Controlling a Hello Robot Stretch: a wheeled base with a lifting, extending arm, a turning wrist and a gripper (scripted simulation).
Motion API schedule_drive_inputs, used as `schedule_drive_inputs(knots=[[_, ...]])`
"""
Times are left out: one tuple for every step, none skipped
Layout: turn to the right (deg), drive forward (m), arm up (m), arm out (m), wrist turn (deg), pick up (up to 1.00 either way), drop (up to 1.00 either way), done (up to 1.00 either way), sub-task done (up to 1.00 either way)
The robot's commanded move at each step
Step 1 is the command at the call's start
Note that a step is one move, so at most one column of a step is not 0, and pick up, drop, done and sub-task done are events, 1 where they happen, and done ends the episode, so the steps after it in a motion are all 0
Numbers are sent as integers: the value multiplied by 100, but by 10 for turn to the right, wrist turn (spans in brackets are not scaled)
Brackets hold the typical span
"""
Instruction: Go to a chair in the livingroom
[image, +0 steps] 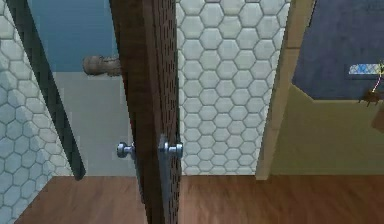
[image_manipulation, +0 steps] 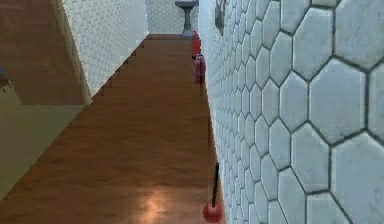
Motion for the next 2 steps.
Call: schedule_drive_inputs(knots=[[0, 5, 0, 0, 0, 0, 0, 0, 0], [-450, 0, 0, 0, 0, 0, 0, 0, 0]])
